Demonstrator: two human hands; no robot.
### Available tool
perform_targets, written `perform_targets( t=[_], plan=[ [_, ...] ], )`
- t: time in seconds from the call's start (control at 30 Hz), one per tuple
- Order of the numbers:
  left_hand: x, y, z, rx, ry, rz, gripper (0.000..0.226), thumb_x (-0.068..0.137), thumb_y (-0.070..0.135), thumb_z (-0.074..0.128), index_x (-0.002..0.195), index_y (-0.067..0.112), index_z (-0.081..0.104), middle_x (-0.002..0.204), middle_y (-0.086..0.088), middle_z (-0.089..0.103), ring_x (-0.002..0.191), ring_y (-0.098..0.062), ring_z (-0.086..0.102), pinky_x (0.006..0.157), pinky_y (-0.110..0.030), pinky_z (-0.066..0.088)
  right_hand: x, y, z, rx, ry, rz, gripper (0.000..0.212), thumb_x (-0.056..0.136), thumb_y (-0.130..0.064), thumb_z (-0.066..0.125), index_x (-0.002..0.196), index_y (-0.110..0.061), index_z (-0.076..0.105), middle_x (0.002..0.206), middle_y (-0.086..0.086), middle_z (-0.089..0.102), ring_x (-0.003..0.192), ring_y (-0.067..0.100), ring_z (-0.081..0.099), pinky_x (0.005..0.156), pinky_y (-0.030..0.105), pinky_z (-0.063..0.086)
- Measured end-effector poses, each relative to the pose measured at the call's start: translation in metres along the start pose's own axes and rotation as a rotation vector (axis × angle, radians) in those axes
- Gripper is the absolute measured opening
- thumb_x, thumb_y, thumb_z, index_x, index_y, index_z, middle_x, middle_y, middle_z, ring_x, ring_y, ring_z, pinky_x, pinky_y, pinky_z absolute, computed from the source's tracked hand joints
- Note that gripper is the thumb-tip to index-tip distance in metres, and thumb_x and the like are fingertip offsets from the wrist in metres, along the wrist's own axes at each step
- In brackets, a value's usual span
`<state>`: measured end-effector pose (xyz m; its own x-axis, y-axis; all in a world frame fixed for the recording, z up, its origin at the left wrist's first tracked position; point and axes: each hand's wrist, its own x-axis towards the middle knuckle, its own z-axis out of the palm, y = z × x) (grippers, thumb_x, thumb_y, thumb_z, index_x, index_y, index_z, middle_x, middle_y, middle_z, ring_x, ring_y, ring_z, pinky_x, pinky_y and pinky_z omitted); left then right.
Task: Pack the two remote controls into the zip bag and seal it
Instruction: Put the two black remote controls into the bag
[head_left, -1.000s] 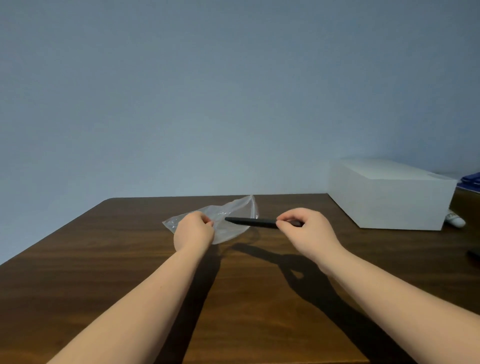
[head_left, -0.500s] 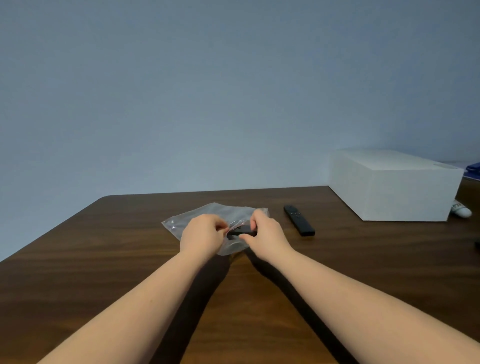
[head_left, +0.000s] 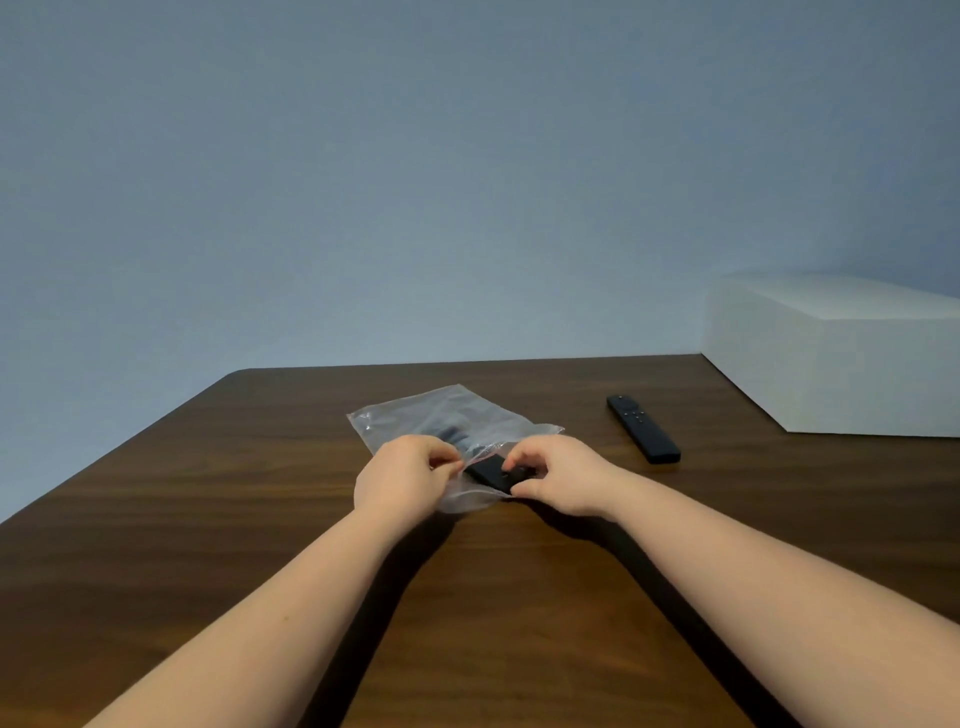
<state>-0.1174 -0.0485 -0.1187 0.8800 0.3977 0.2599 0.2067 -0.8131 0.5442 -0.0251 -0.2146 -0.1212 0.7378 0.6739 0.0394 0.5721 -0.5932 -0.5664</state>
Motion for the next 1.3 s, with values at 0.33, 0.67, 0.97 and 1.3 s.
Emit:
perform_targets(
  t=[0.33, 0.67, 0.97, 1.3],
  plan=[
    [0.005, -0.011, 0.001, -0.063, -0.001, -0.015, 0.011, 0.084, 0.029, 0.064, 0.086, 0.030, 0.075, 0.083, 0.012, 0.070, 0.086, -0.010, 0.066, 0.081, -0.039, 0.058, 0.024, -0.017, 0.029, -0.137, 0.197, -0.086, 0.015, 0.084, -0.030, 0.066, 0.097, -0.023, 0.060, 0.099, -0.003, 0.066, 0.089, 0.019, 0.060, 0.076, 0.037, 0.054],
    [0.011, -0.021, 0.005, -0.126, 0.036, -0.043, 0.009, 0.081, 0.029, 0.067, 0.085, 0.028, 0.075, 0.086, 0.010, 0.073, 0.087, -0.010, 0.065, 0.082, -0.040, 0.057, 0.050, -0.029, 0.036, -0.273, 0.167, 0.092, 0.027, 0.096, -0.030, 0.048, 0.121, -0.028, 0.059, 0.118, 0.006, 0.064, 0.102, 0.028, 0.060, 0.076, 0.036, 0.049],
    [0.008, -0.022, 0.009, -0.128, 0.064, -0.039, 0.010, 0.082, 0.029, 0.066, 0.085, 0.028, 0.075, 0.092, 0.009, 0.074, 0.089, -0.011, 0.065, 0.080, -0.035, 0.055, 0.027, -0.018, 0.036, -0.215, 0.302, -0.022, 0.029, 0.092, -0.015, 0.044, 0.112, -0.026, 0.062, 0.108, 0.002, 0.069, 0.094, 0.024, 0.062, 0.077, 0.040, 0.056],
    [0.012, -0.008, -0.001, -0.077, -0.031, -0.005, 0.012, 0.082, 0.022, 0.063, 0.071, 0.026, 0.064, 0.076, 0.007, 0.067, 0.079, -0.018, 0.064, 0.074, -0.035, 0.054, -0.020, 0.035, -0.012, -0.262, 0.513, 0.118, 0.036, 0.093, -0.031, 0.052, 0.128, -0.023, 0.053, 0.127, 0.004, 0.058, 0.121, 0.023, 0.047, 0.096, 0.040, 0.046]
  ],
)
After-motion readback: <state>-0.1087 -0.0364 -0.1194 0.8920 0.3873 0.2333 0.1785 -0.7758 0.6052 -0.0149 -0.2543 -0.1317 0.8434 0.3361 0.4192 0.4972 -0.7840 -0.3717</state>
